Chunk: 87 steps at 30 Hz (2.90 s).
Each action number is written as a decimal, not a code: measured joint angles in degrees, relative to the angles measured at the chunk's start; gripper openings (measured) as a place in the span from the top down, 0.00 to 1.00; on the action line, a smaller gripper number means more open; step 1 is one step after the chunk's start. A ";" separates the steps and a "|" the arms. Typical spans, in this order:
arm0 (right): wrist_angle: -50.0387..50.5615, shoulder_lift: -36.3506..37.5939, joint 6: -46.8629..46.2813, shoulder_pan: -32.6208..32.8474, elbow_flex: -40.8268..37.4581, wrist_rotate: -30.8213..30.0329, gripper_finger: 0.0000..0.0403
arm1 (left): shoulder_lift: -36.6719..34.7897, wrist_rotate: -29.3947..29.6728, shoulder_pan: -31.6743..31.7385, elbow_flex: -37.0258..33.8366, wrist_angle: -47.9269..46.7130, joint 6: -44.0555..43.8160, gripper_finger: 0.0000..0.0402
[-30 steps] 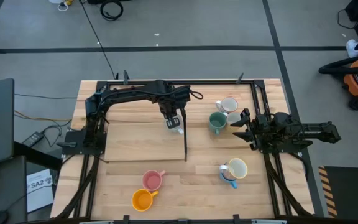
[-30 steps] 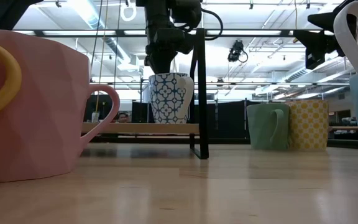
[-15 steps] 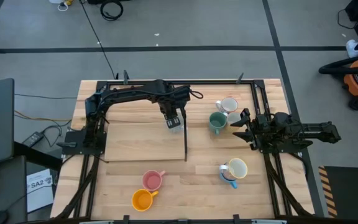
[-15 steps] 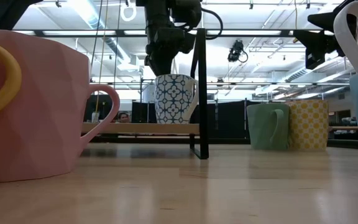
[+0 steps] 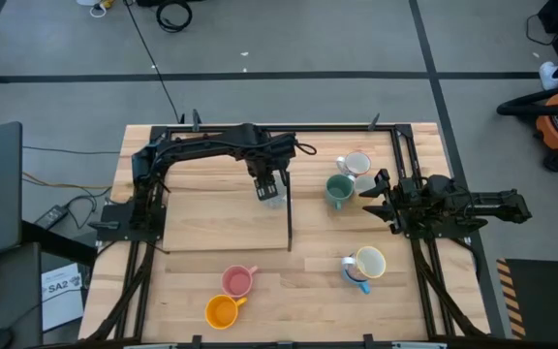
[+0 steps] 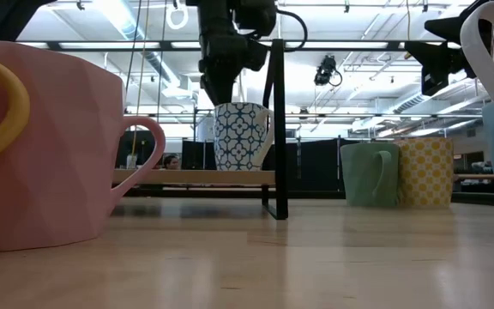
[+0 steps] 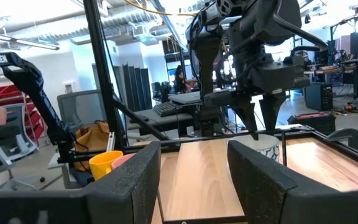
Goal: Place coffee mugs
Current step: Put the green mug on the shelf
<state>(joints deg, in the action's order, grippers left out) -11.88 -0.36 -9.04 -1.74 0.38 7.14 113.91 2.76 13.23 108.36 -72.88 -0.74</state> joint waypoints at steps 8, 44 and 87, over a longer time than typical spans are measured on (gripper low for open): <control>-0.02 -0.01 -3.20 -0.02 0.00 -0.03 0.52 | -3.70 0.01 0.00 0.00 0.03 1.19 0.65; 25.80 -45.71 -7.72 -0.09 36.22 -12.04 0.52 | -25.85 12.90 -18.78 -10.31 4.38 -10.42 0.65; 32.04 -73.29 -7.30 -3.08 36.46 -19.52 0.57 | -43.96 15.07 -21.68 -52.59 38.90 -20.50 0.65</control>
<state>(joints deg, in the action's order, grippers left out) 20.16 -73.66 -16.34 -4.82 36.84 -12.38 69.95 17.82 -8.45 55.77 -33.98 -21.23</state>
